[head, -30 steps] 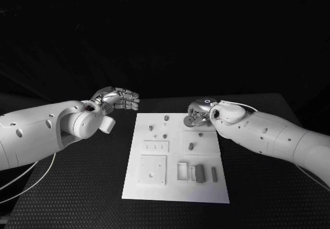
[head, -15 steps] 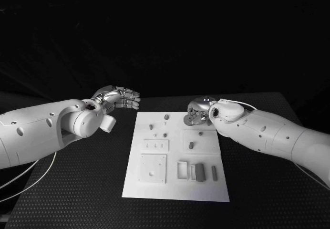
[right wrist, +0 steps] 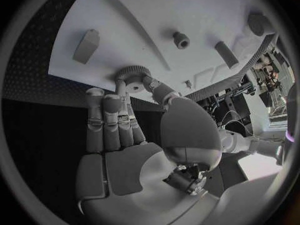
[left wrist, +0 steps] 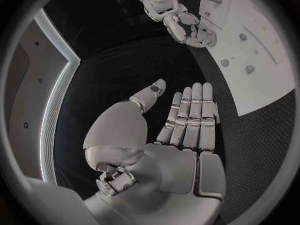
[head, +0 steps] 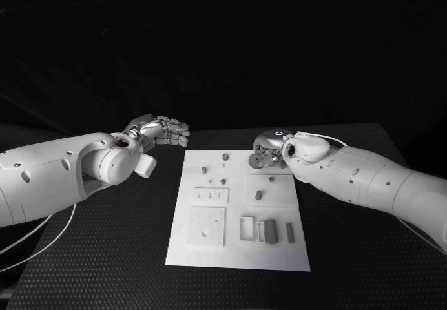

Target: Assemble the parts on the task board

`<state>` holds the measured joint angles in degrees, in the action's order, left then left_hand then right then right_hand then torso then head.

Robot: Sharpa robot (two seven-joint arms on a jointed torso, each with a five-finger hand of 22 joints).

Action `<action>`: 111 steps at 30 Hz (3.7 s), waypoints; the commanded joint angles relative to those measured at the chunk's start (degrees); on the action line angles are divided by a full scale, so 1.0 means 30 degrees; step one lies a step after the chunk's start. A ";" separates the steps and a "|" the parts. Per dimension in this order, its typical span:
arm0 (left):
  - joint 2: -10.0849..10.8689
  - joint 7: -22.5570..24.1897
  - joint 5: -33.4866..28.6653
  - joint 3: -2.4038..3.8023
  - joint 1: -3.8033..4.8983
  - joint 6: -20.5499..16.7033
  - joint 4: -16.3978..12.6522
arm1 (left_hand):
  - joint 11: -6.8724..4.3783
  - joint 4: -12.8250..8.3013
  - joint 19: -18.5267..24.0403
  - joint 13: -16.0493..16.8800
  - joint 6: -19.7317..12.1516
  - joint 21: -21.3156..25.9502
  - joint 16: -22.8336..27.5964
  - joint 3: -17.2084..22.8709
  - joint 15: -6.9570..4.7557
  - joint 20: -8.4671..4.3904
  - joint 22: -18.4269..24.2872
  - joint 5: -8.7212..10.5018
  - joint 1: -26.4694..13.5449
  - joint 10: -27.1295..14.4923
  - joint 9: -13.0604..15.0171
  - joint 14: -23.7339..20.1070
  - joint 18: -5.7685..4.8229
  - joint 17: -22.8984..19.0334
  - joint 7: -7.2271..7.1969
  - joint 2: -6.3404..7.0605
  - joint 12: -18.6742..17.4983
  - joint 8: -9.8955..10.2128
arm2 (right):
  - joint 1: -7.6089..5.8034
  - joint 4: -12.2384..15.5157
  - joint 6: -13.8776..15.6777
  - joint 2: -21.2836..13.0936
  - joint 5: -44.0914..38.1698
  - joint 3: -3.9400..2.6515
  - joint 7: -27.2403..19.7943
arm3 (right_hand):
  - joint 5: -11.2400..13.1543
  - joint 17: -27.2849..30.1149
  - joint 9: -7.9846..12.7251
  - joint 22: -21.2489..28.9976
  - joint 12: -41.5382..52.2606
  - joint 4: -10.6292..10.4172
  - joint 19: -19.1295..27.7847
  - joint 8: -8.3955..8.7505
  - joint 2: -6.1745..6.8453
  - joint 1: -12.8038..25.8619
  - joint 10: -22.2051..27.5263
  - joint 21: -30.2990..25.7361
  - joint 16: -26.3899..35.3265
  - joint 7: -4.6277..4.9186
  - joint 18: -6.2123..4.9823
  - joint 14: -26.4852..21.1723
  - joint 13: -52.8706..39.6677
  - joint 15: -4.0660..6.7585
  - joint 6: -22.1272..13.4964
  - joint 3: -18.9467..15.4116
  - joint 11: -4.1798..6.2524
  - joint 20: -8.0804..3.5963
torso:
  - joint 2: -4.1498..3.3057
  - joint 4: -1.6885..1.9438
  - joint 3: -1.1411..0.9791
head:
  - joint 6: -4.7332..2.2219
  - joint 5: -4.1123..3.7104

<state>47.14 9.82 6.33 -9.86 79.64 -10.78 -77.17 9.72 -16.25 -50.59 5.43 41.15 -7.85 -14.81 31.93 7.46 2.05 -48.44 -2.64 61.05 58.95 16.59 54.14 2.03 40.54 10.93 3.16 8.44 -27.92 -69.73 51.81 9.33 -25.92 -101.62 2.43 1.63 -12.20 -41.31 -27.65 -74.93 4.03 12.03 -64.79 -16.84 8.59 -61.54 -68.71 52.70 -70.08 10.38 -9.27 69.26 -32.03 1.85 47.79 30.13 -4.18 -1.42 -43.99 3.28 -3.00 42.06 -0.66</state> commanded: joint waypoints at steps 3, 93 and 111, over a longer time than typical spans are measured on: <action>-0.0019 0.0047 0.0037 0.0018 0.0021 0.0310 -0.0058 | 0.0027 0.0025 -0.0143 -0.0020 -0.0026 0.0120 0.0100 -0.0095 0.0067 -0.0035 0.0010 -0.0065 -0.0179 0.0066 -0.0015 0.0087 0.0291 0.0031 0.0396 0.0032 -0.0074 0.0069 | 0.0518 -0.0208 -0.2495 -0.0018 0.0149 0.0291 -0.0311 | 0.0035 0.0027 0.0019 -0.0325 -0.0049 0.0065 0.0108 0.0050 0.0043 -0.0088 0.0000 -0.0097 -0.0031 0.0017 -0.1909 -0.0118 0.0115 -0.0003 -0.0083 0.0123 -0.0119 0.0028 | 0.0000 -0.0012 -0.0030 | 0.0022 0.0031; 0.0151 -0.0056 0.0105 0.0016 0.0021 0.0324 -0.0162 | 0.0044 -0.0002 -0.0136 -0.0046 -0.0051 0.0180 0.0153 -0.0078 0.0078 -0.0026 -0.0008 -0.0066 -0.0140 0.0067 -0.0009 0.0074 0.0292 0.0057 0.0412 0.0082 -0.0160 0.0114 | 0.0040 0.2635 0.0243 -0.1539 -0.0914 -0.0238 0.0757 | 0.0048 0.0250 -0.0549 -0.0311 0.0154 0.0767 -0.0333 -0.0705 -0.0574 -0.0659 -0.1858 0.0348 -0.0049 -0.0722 -0.1909 0.0394 -0.0316 0.0632 0.1928 0.3145 0.0543 -0.0090 | -0.0003 0.0006 -0.0011 | -0.0098 -0.0191; 0.0160 -0.0045 0.0105 0.0018 0.0021 0.0341 -0.0160 | 0.0044 -0.0002 -0.0143 -0.0050 -0.0050 0.0189 0.0161 -0.0077 0.0078 -0.0025 -0.0014 -0.0066 -0.0131 0.0076 -0.0005 0.0079 0.0293 0.0064 0.0413 0.0090 -0.0173 0.0119 | 0.0040 0.2978 0.0701 -0.1514 -0.0713 -0.0238 0.0689 | 0.0057 0.0255 -0.0523 -0.0296 -0.0019 0.0522 -0.0288 -0.0508 -0.0172 -0.0665 -0.1615 0.0263 -0.0017 -0.0609 -0.1909 0.0314 -0.0284 0.0539 0.1653 0.3136 0.0441 -0.0089 | -0.0001 0.0015 -0.0008 | -0.0051 -0.0170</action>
<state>47.64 9.27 6.50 -9.85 79.64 -10.31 -77.53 9.72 -16.25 -50.59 5.37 41.15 -7.63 -14.59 31.93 7.46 2.05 -48.44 -2.64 61.06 58.95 16.59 54.14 2.03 40.67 10.94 3.16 8.15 -27.91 -69.61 60.55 11.06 -30.45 -103.68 1.74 3.82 -12.21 -40.59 -29.22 -74.93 4.32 13.91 -65.62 -18.67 7.71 -63.52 -73.81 53.70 -70.44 8.59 -9.88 70.61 -32.91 3.38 53.07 39.44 -2.77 -1.63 -44.02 3.30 -3.03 41.89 -1.20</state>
